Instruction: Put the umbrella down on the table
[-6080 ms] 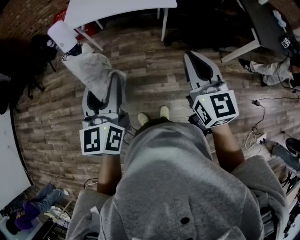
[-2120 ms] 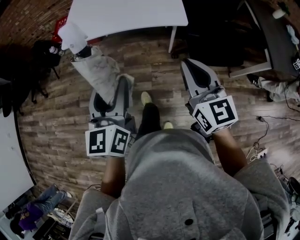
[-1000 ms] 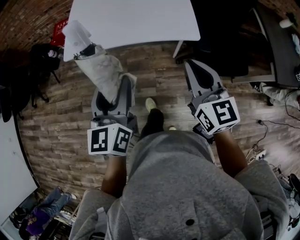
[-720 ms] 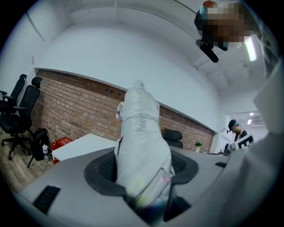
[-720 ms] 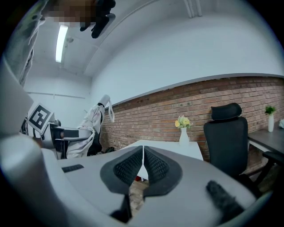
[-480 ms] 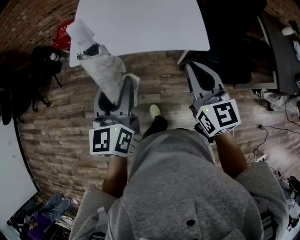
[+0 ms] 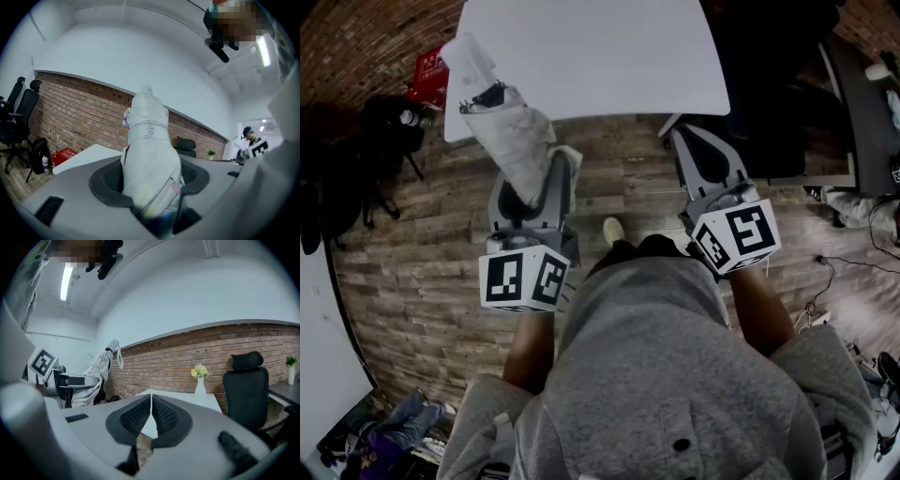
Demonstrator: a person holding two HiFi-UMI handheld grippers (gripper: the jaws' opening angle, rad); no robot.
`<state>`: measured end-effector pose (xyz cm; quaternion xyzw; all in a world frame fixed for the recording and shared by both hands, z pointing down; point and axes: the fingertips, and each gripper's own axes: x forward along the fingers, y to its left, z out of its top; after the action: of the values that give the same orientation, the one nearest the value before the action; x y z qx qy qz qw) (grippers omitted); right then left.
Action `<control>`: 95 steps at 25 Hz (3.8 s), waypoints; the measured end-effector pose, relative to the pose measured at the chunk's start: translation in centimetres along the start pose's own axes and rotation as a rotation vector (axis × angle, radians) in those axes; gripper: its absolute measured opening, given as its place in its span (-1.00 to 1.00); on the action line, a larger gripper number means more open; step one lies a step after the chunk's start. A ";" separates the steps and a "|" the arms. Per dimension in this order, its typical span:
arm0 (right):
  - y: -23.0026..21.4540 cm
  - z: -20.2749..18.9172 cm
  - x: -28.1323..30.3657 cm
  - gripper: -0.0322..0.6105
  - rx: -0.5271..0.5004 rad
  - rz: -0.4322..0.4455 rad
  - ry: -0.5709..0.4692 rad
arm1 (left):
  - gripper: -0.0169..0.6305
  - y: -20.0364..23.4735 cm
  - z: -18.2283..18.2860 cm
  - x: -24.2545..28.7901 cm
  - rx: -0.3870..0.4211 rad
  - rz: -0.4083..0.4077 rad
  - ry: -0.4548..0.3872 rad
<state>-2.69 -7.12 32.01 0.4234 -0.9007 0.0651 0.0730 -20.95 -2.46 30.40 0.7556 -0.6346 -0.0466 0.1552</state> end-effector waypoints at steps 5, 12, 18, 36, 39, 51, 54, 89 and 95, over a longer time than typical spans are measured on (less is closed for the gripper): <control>0.0 0.4 0.5 -0.82 -0.008 -0.006 -0.011 | -0.14 0.4 0.0 0.3 0.001 0.000 -0.002; 0.1 1.0 0.4 -0.82 -0.023 -0.005 -0.026 | -0.14 0.2 0.3 0.2 0.000 -0.003 -0.010; 0.7 1.2 0.4 -0.82 -0.034 -0.001 -0.026 | -0.14 0.6 0.6 -0.4 -0.002 -0.001 -0.009; -2.7 1.7 3.2 -0.82 -0.035 -0.020 -0.032 | -0.14 1.4 0.9 3.7 0.019 -0.003 0.016; -4.0 1.6 4.2 -0.82 -0.032 -0.028 -0.029 | -0.14 1.6 0.6 5.2 0.017 -0.003 0.025; -8.5 1.4 10.0 -0.82 -0.014 -0.052 -0.007 | -0.14 4.1 0.3 12.1 0.024 0.006 0.068; -9.9 1.5 12.3 -0.82 -0.008 -0.052 0.007 | -0.14 5.1 0.3 14.6 0.019 0.014 0.087; -20.8 4.0 24.5 -0.82 0.019 -0.015 0.028 | -0.14 7.4 0.5 30.7 0.021 0.066 0.196; -21.1 4.1 25.2 -0.82 0.017 0.002 0.026 | -0.14 7.9 -0.3 31.3 0.027 0.089 0.220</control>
<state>-2.62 -40.24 33.88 0.4224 -0.8994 0.0782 0.0809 -22.37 -33.98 37.00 0.7291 -0.6474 0.0521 0.2157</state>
